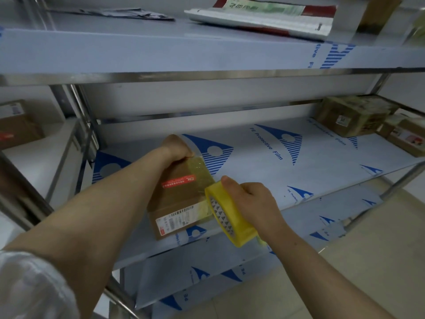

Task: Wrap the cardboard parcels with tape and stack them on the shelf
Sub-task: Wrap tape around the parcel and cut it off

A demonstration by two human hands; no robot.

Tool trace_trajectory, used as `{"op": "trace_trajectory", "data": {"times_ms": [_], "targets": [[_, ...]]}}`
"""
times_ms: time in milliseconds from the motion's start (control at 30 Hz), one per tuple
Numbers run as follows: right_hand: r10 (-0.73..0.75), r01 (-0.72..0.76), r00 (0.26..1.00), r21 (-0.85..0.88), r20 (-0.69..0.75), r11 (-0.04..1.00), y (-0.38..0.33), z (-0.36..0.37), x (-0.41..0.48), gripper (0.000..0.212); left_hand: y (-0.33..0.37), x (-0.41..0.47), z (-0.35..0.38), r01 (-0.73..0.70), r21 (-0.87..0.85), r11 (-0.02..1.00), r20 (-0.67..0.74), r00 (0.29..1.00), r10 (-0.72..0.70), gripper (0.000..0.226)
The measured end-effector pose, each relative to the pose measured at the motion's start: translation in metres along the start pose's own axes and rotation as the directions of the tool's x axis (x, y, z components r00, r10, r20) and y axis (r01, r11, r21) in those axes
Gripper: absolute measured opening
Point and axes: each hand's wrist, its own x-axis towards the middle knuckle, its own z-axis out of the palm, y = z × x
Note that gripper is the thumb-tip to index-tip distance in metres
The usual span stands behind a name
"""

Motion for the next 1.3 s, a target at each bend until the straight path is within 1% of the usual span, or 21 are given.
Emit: {"op": "trace_trajectory", "data": {"times_ms": [67, 167, 267, 333, 400, 467, 500, 533, 567, 600, 667, 800, 867, 967, 1000, 1067, 1133, 1167, 1233, 1267, 1300], "targets": [[-0.016, 0.016, 1.0, -0.001, 0.005, 1.0, 0.004, 0.002, -0.001, 0.059, 0.0, 0.0, 0.002, 0.022, -0.018, 1.0, 0.015, 1.0, -0.022, 0.03], [-0.025, 0.025, 1.0, 0.019, 0.012, 1.0, 0.008, 0.005, 0.0, 0.058, 0.001, -0.002, 0.003, 0.057, 0.015, 0.998, 0.065, 0.996, -0.058, 0.027], [-0.047, 0.046, 0.999, 0.057, 0.019, 0.997, 0.012, 0.007, -0.001, 0.056, 0.0, 0.0, 0.003, 0.077, -0.007, 0.997, 0.119, 0.99, -0.076, 0.031], [-0.056, 0.055, 0.998, 0.059, 0.016, 0.997, 0.013, 0.007, -0.002, 0.057, -0.002, 0.003, 0.004, 0.056, 0.03, 0.998, 0.115, 0.992, -0.059, 0.029], [-0.058, 0.057, 0.998, 0.061, 0.012, 0.996, 0.014, 0.007, -0.001, 0.057, -0.002, 0.005, 0.009, -0.027, 0.159, 0.987, 0.023, 0.999, 0.024, 0.023], [-0.064, 0.063, 0.998, 0.055, 0.014, 0.996, 0.014, 0.006, -0.001, 0.058, -0.005, 0.002, 0.016, -0.148, 0.297, 0.943, -0.128, 0.973, 0.193, 0.022], [-0.075, 0.074, 0.997, 0.052, 0.011, 0.996, 0.014, 0.006, -0.001, 0.058, -0.007, -0.001, 0.02, -0.208, 0.339, 0.918, -0.182, 0.943, 0.28, 0.028], [-0.087, 0.086, 0.996, 0.056, 0.006, 0.995, 0.014, 0.006, -0.001, 0.059, -0.007, -0.005, 0.024, -0.245, 0.366, 0.898, -0.207, 0.919, 0.335, 0.04], [-0.098, 0.098, 0.995, 0.069, 0.001, 0.993, 0.014, 0.006, 0.0, 0.059, -0.007, -0.008, 0.027, -0.248, 0.406, 0.879, -0.201, 0.915, 0.351, 0.054], [-0.109, 0.108, 0.994, 0.09, -0.003, 0.99, 0.015, 0.007, 0.0, 0.06, -0.007, -0.01, 0.03, -0.234, 0.47, 0.851, -0.165, 0.924, 0.345, 0.062], [-0.113, 0.112, 0.994, 0.124, 0.0, 0.986, 0.015, 0.009, 0.0, 0.063, -0.009, -0.011, 0.035, -0.214, 0.58, 0.786, -0.091, 0.942, 0.324, 0.062], [-0.121, 0.12, 0.993, 0.122, 0.006, 0.985, 0.013, 0.011, -0.001, 0.065, -0.006, -0.009, 0.04, -0.185, 0.576, 0.796, -0.112, 0.947, 0.3, 0.04], [-0.133, 0.133, 0.991, 0.127, -0.006, 0.983, 0.015, 0.01, -0.001, 0.061, -0.003, -0.01, 0.045, -0.178, 0.59, 0.787, -0.074, 0.959, 0.272, 0.043], [-0.151, 0.152, 0.988, 0.122, -0.013, 0.981, 0.016, 0.01, -0.002, 0.06, -0.003, -0.012, 0.05, -0.129, 0.556, 0.821, -0.026, 0.985, 0.173, 0.059], [-0.154, 0.155, 0.988, 0.123, -0.016, 0.98, 0.017, 0.011, -0.002, 0.06, -0.004, -0.013, 0.052, -0.126, 0.55, 0.826, -0.038, 0.984, 0.175, 0.059], [-0.153, 0.154, 0.988, 0.109, -0.015, 0.982, 0.018, 0.012, -0.003, 0.06, -0.007, -0.015, 0.053, -0.136, 0.552, 0.822, -0.092, 0.97, 0.223, 0.05], [-0.156, 0.157, 0.988, 0.102, -0.018, 0.982, 0.019, 0.011, -0.002, 0.059, -0.002, -0.016, 0.05, -0.127, 0.552, 0.824, -0.106, 0.97, 0.22, 0.048], [-0.155, 0.156, 0.988, 0.105, -0.02, 0.982, 0.02, 0.01, -0.001, 0.059, 0.001, -0.015, 0.048, -0.104, 0.554, 0.826, -0.083, 0.98, 0.18, 0.054], [-0.15, 0.151, 0.988, 0.113, -0.021, 0.982, 0.02, 0.009, -0.001, 0.059, 0.007, -0.015, 0.047, -0.036, 0.612, 0.79, -0.035, 0.997, 0.073, 0.077], [-0.149, 0.151, 0.989, 0.118, -0.019, 0.981, 0.021, 0.01, 0.0, 0.06, 0.009, -0.017, 0.049, -0.013, 0.623, 0.782, -0.025, 0.999, 0.036, 0.089], [-0.147, 0.148, 0.989, 0.12, -0.015, 0.982, 0.022, 0.011, 0.001, 0.06, 0.009, -0.019, 0.052, -0.004, 0.615, 0.788, -0.028, 0.999, 0.026, 0.094]]}}
